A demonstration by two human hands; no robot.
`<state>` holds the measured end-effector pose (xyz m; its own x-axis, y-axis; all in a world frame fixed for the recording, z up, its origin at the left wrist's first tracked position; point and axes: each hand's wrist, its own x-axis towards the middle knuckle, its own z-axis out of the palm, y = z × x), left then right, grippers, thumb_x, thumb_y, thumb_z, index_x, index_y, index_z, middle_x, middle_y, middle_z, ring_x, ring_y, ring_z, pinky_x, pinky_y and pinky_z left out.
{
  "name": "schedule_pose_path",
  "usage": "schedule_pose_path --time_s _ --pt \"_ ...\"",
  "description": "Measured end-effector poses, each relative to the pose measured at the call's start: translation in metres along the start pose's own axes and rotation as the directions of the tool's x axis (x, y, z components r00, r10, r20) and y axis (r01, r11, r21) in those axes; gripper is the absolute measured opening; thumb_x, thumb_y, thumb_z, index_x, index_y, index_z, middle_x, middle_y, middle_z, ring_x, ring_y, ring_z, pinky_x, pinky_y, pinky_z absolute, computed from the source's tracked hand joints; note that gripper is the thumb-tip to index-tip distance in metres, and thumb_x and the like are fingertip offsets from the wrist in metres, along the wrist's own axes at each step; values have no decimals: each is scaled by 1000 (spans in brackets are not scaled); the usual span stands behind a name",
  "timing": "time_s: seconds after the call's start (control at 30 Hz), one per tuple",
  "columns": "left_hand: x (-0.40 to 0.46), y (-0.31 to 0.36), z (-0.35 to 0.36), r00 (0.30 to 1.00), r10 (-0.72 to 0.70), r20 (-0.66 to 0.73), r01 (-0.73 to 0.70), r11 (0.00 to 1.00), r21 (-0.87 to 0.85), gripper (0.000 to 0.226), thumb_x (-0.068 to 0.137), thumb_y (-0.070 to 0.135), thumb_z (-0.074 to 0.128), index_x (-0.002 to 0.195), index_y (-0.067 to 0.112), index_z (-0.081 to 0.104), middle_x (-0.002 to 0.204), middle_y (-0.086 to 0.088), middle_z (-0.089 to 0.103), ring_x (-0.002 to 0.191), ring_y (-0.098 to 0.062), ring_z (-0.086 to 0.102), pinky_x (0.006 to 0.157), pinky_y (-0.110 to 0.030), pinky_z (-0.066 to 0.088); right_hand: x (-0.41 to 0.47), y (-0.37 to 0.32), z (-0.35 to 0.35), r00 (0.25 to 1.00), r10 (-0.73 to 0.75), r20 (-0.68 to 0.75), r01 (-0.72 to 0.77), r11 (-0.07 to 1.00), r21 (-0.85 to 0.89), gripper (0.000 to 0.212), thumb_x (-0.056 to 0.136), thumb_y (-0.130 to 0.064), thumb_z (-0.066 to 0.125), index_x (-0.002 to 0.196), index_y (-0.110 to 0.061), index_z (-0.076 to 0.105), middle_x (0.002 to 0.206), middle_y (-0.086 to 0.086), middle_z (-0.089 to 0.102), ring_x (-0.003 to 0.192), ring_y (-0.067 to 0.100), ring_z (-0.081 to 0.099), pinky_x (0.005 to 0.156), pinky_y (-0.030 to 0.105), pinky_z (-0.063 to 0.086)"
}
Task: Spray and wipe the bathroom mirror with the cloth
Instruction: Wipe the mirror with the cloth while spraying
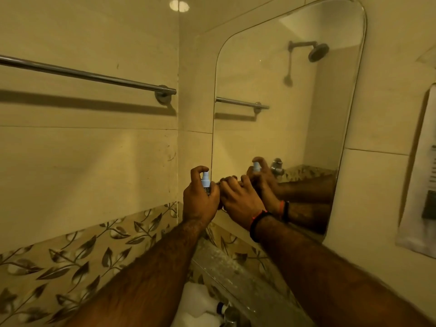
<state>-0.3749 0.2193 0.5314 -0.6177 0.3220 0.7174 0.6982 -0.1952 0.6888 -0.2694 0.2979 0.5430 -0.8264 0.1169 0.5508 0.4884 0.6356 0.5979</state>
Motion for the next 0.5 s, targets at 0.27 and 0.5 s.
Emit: schedule_pose_path --time_s 0.27,0.5 --pt "-11 6 -1 1000 23 14 -23 1000 4 38 90 18 62 119 30 40 79 -7 62 61 -19 60 51 -29 50 -50 -21 21 989 -99 114 102 995 -14 27 78 -33 68 101 -20 71 115 6 54 112 31 48 93 52 40" --pt "-14 15 3 999 29 18 -29 999 -21 40 89 17 62 116 34 38 75 -4 59 58 -16 59 50 -30 50 -63 -9 16 990 -137 12 138 986 -95 18 82 -31 63 94 -21 72 109 3 54 106 29 51 92 50 40"
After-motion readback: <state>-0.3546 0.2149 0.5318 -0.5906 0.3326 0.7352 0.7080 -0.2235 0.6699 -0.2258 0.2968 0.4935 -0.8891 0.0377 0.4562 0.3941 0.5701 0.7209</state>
